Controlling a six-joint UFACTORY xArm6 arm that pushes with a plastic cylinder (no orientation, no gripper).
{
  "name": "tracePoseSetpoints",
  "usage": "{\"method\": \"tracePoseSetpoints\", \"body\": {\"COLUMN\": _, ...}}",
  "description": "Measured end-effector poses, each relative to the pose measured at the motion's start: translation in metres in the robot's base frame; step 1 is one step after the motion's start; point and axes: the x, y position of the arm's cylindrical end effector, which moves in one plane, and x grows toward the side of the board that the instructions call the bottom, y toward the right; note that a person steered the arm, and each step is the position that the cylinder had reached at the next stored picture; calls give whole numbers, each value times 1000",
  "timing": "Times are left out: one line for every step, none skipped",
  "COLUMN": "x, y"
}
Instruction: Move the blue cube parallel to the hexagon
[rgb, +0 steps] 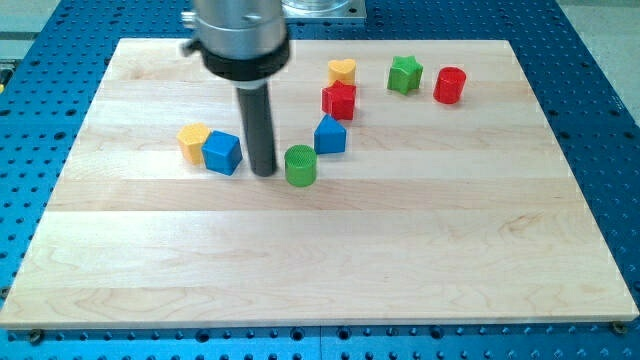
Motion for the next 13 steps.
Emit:
{"method": "tracePoseSetpoints", "body": {"x": 24, "y": 14}}
{"method": "tracePoseSetpoints", "body": {"x": 24, "y": 85}}
{"method": "tracePoseSetpoints", "body": {"x": 41, "y": 106}}
{"method": "tracePoseSetpoints", "body": {"x": 19, "y": 209}}
{"method": "tracePoseSetpoints", "body": {"x": 2, "y": 191}}
{"method": "tracePoseSetpoints", "body": {"x": 52, "y": 61}}
{"method": "tracePoseSetpoints", "body": {"x": 52, "y": -90}}
{"method": "tracePoseSetpoints", "body": {"x": -8, "y": -191}}
{"method": "tracePoseSetpoints", "body": {"x": -49, "y": -188}}
{"method": "tracePoseSetpoints", "body": {"x": -49, "y": -138}}
{"method": "tracePoseSetpoints", "body": {"x": -33, "y": -79}}
{"method": "tracePoseSetpoints", "body": {"x": -19, "y": -55}}
{"method": "tracePoseSetpoints", "body": {"x": 22, "y": -115}}
